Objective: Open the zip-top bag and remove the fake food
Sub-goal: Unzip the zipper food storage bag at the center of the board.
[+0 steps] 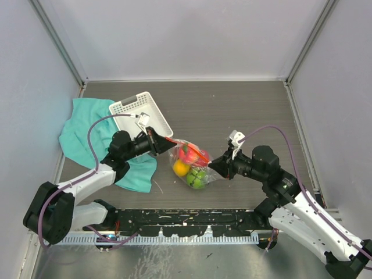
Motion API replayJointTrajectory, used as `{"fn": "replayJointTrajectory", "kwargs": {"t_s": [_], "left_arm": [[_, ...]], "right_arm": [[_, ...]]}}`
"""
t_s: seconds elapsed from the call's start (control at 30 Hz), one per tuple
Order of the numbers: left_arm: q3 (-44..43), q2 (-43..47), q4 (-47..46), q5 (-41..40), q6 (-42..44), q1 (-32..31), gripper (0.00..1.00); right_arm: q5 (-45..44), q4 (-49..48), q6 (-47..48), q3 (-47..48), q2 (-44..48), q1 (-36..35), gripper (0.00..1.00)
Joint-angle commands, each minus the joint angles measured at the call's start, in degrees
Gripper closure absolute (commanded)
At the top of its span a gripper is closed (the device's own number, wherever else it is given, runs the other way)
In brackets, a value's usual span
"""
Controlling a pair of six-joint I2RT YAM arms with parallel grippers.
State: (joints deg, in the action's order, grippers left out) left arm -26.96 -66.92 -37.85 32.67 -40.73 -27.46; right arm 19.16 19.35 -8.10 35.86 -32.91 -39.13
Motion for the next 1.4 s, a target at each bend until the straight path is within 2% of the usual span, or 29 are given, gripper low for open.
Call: {"fn": "replayJointTrajectory", "kwargs": {"t_s": [0.0,0.53,1.27,1.37], "left_arm": [[-2.93,-0.95,-2.08,-2.34,-0.26,1.04,1.00],[-3.07,-2.26,-2.72,-1.51,-1.00,1.54,1.00],[-3.45,-4.59,-5.22,-0.39,-2.64,1.93,1.00],[-3.68,-4.95,-5.96,0.05,-3.08,1.97,1.00]], "right_arm": [[-1.46,1.01,-2.45,0.26,1.97,0.15,0.89],[-3.76,6.67,-6.73,0.40,8.48,0.19,0.89],[-8.08,20.84,-7.78,8.63,10.05,0.14,0.89],[-8.06,21.91,-7.30,9.13,10.13,0.17,0.85]]}}
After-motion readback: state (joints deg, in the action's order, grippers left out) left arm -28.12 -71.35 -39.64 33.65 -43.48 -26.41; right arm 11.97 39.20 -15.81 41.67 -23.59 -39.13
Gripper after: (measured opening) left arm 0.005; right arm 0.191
